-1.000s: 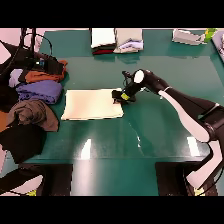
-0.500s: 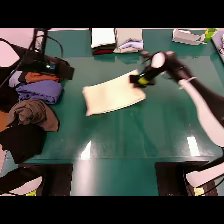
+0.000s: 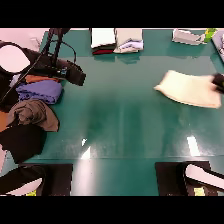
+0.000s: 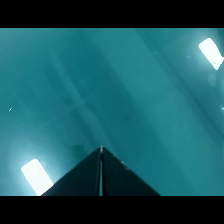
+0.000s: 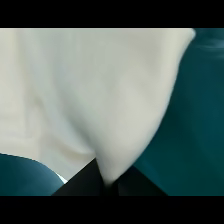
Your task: Fold the shirts.
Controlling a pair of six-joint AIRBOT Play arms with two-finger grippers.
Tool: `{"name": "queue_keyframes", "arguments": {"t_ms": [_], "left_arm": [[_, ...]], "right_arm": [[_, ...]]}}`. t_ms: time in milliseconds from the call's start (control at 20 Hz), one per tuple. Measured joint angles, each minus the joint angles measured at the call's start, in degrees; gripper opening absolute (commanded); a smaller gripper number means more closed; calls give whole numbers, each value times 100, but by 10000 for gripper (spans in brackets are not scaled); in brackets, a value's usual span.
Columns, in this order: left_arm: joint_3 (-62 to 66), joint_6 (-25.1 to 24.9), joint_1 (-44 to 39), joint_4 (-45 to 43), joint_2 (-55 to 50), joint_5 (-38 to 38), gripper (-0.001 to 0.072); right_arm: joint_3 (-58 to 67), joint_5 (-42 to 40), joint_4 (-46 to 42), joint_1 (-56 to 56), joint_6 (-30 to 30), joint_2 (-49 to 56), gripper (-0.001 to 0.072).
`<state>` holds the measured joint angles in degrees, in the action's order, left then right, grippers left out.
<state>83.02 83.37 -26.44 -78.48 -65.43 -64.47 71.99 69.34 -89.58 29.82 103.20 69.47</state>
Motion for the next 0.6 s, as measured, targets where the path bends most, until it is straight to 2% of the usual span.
{"name": "queue_keyframes", "arguments": {"t_ms": [250,500,550,600], "left_arm": [[0,157,-20,9,0,107,23],[0,205,-22,11,0,175,24],[0,205,-22,11,0,177,24],[0,205,-22,11,0,179,24]], "right_arm": [[-1108,-234,-35,1952,-28,-664,12],[-2033,-297,-15,2363,-20,-1049,17],[-2131,-293,-20,2302,-15,-1082,53],[-2190,-280,-20,2232,-13,-1102,248]]}}
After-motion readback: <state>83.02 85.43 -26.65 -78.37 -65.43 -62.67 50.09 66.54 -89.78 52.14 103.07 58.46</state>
